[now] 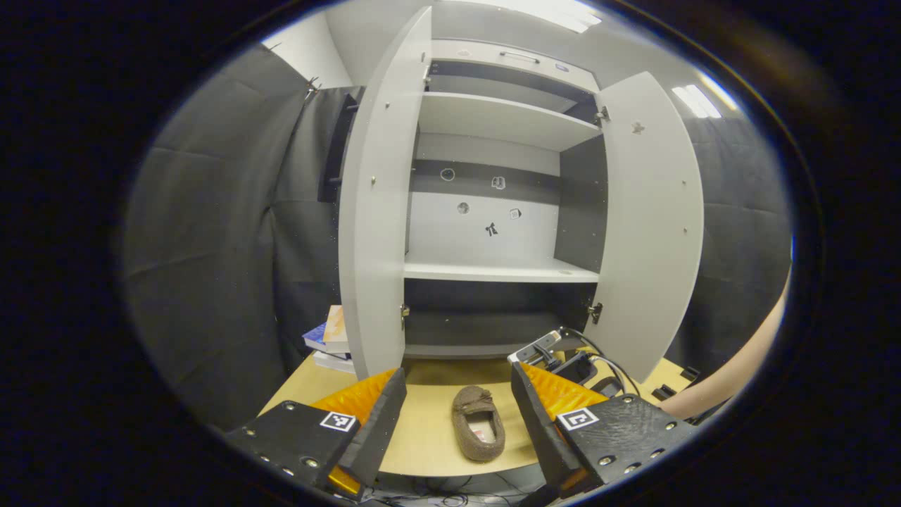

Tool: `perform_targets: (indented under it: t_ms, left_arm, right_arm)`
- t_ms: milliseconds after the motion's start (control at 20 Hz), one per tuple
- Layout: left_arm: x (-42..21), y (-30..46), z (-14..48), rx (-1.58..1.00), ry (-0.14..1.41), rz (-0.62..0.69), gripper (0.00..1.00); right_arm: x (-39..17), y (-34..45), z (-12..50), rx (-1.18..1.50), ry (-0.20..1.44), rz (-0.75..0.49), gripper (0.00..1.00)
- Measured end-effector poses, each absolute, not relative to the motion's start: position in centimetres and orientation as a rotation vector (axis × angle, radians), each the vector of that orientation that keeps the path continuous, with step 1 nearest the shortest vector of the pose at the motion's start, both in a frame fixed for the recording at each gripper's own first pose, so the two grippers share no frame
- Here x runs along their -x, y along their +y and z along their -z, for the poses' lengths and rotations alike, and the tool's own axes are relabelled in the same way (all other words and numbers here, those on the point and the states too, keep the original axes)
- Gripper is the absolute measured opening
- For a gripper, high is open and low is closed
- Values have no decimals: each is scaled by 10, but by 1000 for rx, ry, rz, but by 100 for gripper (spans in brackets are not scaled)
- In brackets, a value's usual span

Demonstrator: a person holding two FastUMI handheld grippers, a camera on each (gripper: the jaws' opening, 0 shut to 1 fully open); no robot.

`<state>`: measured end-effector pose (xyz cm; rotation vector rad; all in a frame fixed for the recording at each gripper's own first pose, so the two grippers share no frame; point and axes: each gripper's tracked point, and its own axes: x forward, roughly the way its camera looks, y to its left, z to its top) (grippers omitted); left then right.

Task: Grab one shoe with the right hand and put it into the shoe cabinet, grab the other shoe with the left hand and put it into the shoe cabinet; then close the right door with the right hand and the left door with the left hand.

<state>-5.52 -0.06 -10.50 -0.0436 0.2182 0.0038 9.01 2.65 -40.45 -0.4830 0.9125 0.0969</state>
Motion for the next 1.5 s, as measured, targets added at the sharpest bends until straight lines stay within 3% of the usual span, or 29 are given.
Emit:
perform_targets:
  t_ms: [150,250,350,400,450,600,650,700,1100,1500]
  left_arm:
    - [58,-7,110,53,235,6,87]
    - [57,-8,113,72,245,6,87]
    - [55,-9,113,75,248,8,87]
    - [54,-10,113,71,247,11,94]
    - [53,-11,112,64,244,16,87]
    - [52,-16,109,44,236,29,87]
    - [50,-18,110,44,237,35,94]
    - [50,-21,110,46,241,41,87]
    - [38,-35,111,12,239,86,87]
    - [25,-39,113,-4,251,109,87]
  right_arm:
    - [-91,21,401,277,967,-102,33]
    - [-85,23,400,115,998,-82,12]
    - [-81,22,390,78,1001,-107,12]
    - [-84,19,396,90,1005,-120,2]
    - [-80,17,393,103,1001,-131,4]
    - [-72,17,378,139,949,-139,4]
    - [-68,17,373,162,925,-154,4]
    - [-61,18,367,167,912,-177,4]
    - [-18,22,293,61,807,-196,4]
    - [-26,59,199,4,670,-295,4]
